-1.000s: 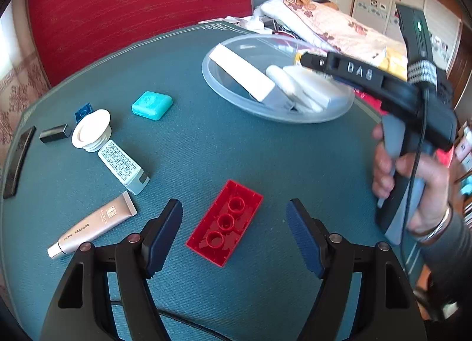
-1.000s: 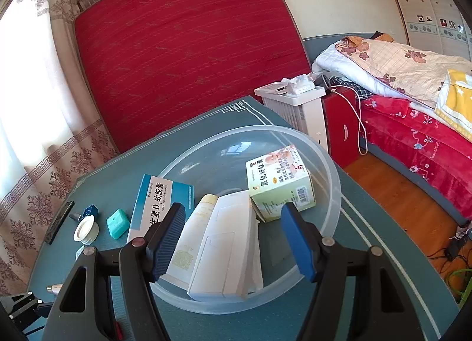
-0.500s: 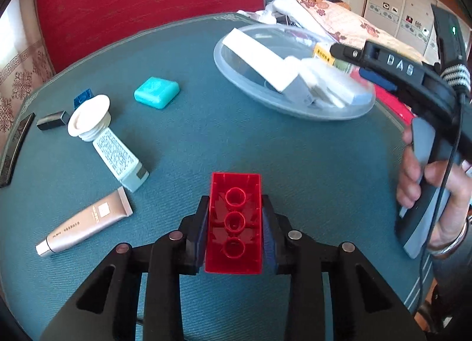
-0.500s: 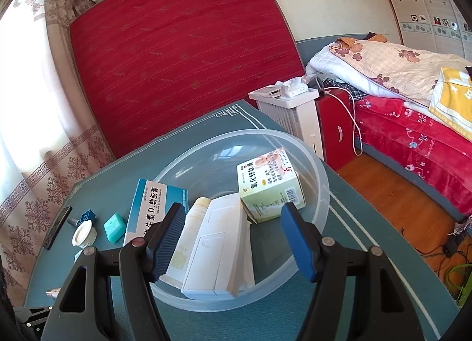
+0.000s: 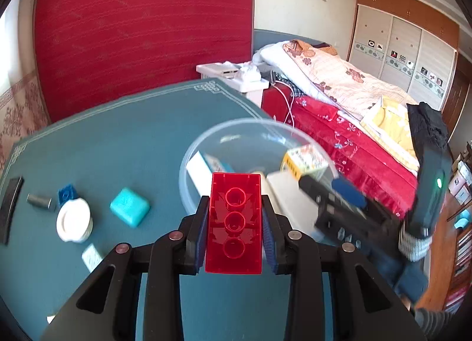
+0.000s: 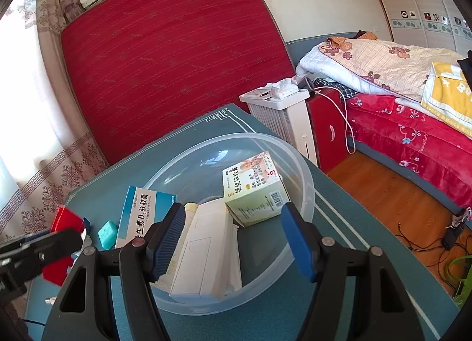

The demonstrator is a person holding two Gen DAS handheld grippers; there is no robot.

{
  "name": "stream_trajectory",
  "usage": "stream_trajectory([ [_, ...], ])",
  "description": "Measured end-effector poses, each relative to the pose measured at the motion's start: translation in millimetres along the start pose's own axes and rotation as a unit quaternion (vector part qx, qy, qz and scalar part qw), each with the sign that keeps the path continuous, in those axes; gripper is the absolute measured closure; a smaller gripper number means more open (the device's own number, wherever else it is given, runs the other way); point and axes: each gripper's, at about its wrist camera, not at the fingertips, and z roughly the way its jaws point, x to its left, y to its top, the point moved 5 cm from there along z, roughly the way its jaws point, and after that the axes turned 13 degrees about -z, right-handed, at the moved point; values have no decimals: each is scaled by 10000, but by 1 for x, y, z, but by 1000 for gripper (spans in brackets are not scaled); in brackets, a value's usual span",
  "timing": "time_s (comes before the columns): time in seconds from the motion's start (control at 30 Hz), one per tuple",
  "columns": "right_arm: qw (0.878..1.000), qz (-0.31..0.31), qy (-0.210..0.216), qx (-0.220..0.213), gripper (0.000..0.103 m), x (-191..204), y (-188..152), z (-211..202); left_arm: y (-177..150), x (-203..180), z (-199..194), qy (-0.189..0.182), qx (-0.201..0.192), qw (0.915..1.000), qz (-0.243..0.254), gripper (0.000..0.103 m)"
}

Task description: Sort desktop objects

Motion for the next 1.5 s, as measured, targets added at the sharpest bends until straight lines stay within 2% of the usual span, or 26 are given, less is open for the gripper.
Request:
stream_trajectory([
  [0.17,10000,11,6,5,31,0,0,1,19,-14,29,-112,138,9998,-133,68],
  [0.4,10000,7,49,30,31,1,1,3,27,-21,60,-120,371,9990,-235,66],
  [0.47,10000,-1,62,43,31,2,1,4,24,-20,62,-162,428,9984,-329,45],
  [0.53,10000,-5,81,55,31,2,0,5,23,-18,61,-113,377,9985,-385,34],
  [0.57,9999,-4,83,58,31,3,0,5,22,-16,61,-79,356,9985,-397,33],
  [1.23,9999,-66,55,93,31,6,-1,6,3,11,41,596,83,9979,-226,33],
  [1.5,9999,-76,2,70,31,5,-2,4,-5,36,35,848,90,9955,-422,33],
])
